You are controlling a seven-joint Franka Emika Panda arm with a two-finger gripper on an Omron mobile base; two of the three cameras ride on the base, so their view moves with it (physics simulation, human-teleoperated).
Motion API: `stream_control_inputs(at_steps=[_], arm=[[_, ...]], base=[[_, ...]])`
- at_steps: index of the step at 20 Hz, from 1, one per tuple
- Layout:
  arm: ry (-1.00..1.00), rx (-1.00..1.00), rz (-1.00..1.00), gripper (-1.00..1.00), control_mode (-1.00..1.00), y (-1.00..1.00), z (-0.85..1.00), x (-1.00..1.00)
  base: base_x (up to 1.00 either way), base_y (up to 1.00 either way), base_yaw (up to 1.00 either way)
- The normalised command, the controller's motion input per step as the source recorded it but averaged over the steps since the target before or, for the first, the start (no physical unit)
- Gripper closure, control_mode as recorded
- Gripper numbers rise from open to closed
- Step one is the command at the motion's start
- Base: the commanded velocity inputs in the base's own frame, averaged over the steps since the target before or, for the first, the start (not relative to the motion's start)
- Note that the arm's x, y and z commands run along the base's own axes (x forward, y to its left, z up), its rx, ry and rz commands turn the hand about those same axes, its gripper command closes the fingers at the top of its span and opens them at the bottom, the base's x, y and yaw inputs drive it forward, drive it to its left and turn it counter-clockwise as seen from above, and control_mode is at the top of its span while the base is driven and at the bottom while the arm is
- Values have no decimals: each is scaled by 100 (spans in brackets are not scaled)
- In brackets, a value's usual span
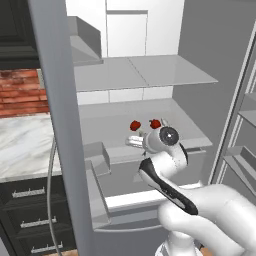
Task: Place one bell pepper and one fish in each tupperware on the nearby counter, to pack two identical lunches.
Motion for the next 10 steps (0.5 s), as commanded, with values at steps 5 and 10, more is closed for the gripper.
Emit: stream_control_inputs(at_steps=[5,10], arm=[[29,0,19,100,-100,-27,84,-83],[12,0,5,100,-100,-51,17,-98]], base=[[0,0,0],[0,0,0]])
